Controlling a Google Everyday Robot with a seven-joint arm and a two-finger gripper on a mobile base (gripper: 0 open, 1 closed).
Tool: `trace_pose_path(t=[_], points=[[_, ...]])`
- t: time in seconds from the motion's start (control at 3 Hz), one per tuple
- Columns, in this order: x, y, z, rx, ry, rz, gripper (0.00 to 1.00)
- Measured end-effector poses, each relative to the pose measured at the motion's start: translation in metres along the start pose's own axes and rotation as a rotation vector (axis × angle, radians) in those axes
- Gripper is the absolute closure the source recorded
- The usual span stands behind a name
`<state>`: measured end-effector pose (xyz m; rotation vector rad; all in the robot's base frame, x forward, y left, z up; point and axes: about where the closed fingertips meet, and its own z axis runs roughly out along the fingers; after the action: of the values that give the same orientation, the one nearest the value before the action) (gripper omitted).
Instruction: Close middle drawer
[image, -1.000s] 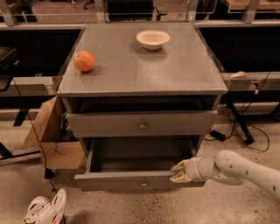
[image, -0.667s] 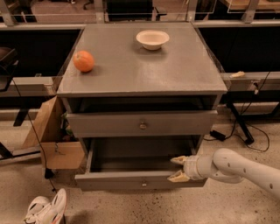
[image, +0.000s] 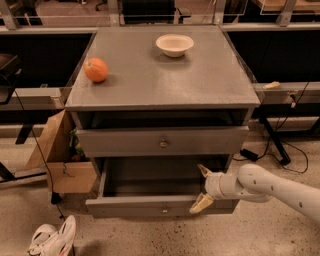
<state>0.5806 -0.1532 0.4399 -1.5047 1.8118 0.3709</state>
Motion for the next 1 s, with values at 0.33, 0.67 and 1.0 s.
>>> trace_pose_path(t=[0.33,0.67,1.0], points=[[0.007,-0.006,0.001,0.012,-0.010,-0.009,0.00],[0.009,-0.015,-0.001,0.045,-0.008,-0.038,0.15],[0.008,-0.019,-0.004,0.067,-0.014,-0.057,0.38]])
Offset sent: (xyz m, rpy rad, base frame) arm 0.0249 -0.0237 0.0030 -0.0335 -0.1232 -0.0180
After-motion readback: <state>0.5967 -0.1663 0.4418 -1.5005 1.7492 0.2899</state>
